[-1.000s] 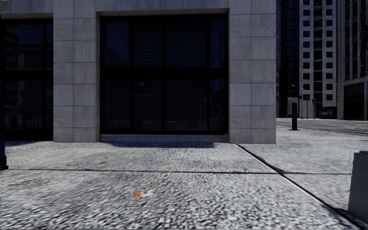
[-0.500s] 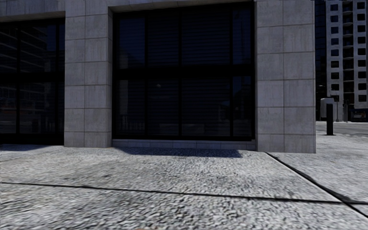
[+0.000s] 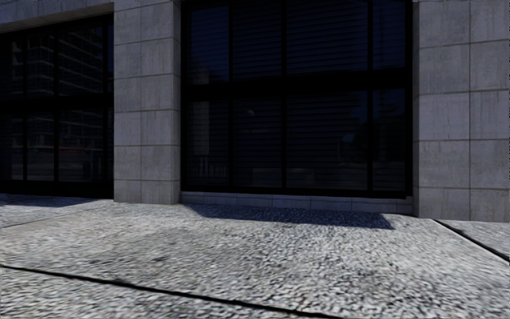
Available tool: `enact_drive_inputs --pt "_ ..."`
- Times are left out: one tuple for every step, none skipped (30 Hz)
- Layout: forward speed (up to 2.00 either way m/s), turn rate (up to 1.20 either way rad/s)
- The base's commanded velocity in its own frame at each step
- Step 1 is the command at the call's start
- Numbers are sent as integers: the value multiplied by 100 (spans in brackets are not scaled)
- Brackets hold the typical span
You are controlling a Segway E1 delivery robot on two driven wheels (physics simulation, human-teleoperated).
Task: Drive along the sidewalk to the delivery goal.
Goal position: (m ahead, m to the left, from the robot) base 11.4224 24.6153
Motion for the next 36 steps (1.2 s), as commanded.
enact_drive_inputs --pt "121 50" --pt "121 51" --pt "121 52" --pt "121 52" --pt "121 55" --pt "121 56" --pt "121 56" --pt "122 56" --pt "122 56" --pt "139 57" --pt "200 58" --pt "200 58" --pt "200 58" --pt "200 58" --pt "200 59" --pt "200 59" --pt "200 59" --pt "200 59" --pt "200 59" --pt "200 59" --pt "200 59" --pt "200 59" --pt "200 60" --pt "200 61" --pt "200 61" --pt "200 61" --pt "200 65" --pt "200 68" --pt "200 68" --pt "200 68" --pt "200 68" --pt "200 68" --pt "200 68" --pt "200 68" --pt "200 68" --pt "200 68"
